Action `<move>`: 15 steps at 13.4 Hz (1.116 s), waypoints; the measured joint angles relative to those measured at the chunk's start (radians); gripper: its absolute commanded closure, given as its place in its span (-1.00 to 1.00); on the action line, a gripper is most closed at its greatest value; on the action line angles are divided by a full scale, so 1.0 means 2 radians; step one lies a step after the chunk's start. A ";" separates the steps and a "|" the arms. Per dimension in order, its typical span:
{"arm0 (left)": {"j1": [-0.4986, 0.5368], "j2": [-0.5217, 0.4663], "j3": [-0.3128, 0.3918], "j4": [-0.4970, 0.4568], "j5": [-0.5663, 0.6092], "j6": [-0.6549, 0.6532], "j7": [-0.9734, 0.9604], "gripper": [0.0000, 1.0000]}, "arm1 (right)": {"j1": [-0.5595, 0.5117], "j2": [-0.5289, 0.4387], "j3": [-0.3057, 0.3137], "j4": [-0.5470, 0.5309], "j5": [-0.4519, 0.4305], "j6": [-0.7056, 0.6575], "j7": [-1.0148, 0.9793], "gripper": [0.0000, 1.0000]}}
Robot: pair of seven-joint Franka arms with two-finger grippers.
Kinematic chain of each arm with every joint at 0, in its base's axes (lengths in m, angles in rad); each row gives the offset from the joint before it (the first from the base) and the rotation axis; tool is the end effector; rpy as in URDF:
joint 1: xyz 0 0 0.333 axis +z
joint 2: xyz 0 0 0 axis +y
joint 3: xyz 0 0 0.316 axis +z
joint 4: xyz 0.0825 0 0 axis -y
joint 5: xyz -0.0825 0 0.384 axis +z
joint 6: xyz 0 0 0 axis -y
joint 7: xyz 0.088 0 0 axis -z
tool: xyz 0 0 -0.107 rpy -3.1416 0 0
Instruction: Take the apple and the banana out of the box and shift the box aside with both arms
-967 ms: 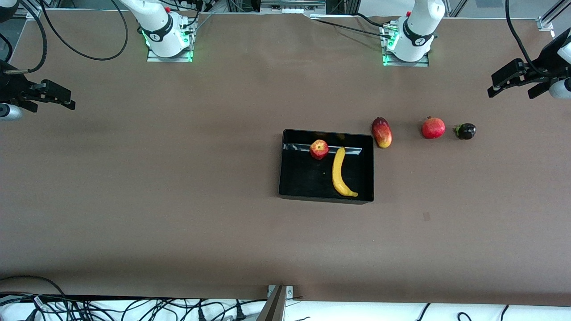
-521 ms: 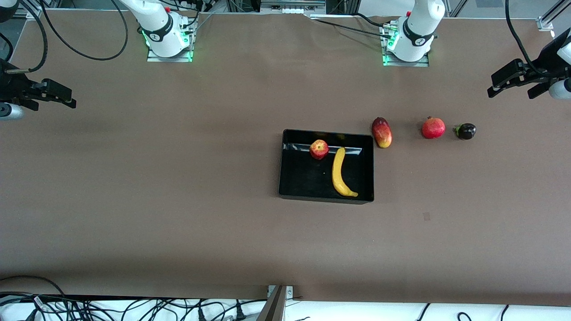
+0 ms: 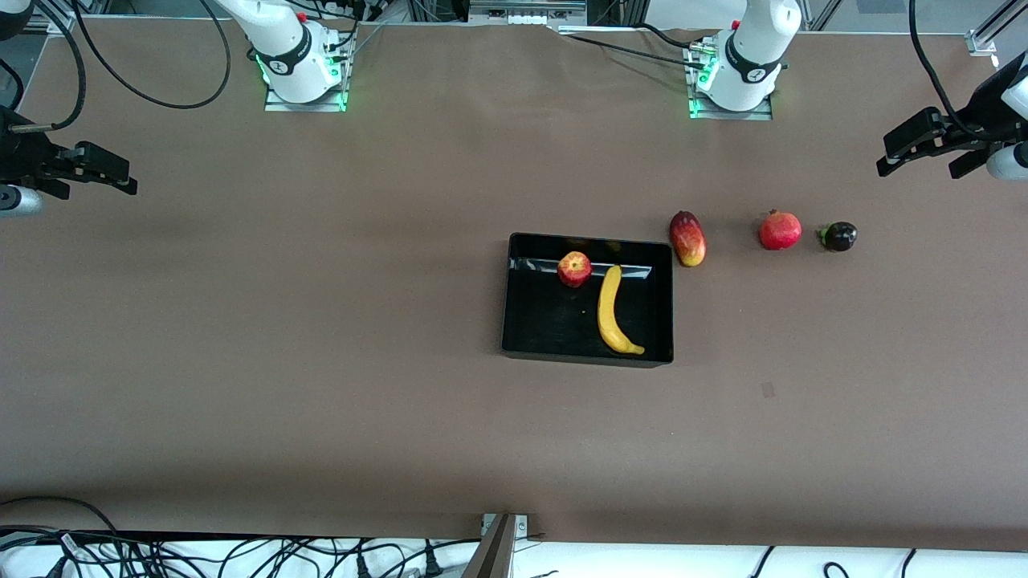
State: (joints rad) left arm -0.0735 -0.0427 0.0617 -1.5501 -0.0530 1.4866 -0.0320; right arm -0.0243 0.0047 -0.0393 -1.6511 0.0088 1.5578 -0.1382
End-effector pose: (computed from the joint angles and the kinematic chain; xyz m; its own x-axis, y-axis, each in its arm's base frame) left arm 0.5326 -0.0115 0.6502 0.9996 0.0156 -0.0225 0.0168 -0.9984 0.0548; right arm 0.5497 -0.0340 0.5831 0.9926 0.0749 -0.0957 0.0731 -0.9971 -0.0220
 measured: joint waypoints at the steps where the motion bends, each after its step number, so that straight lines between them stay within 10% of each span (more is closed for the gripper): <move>1: 0.000 0.000 0.000 0.000 0.000 0.000 0.000 -1.00 | 0.000 0.000 0.000 0.000 0.000 0.000 0.000 -1.00; 15: -0.010 0.017 -0.020 -0.002 0.000 0.009 -0.050 -1.00 | 0.000 0.000 0.000 0.000 0.000 0.000 0.000 -1.00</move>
State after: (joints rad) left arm -0.0934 -0.0083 0.0216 -1.5543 -0.0530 1.5047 -0.1317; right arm -0.0243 0.0047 -0.0393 -1.6511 0.0093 1.5579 -0.1381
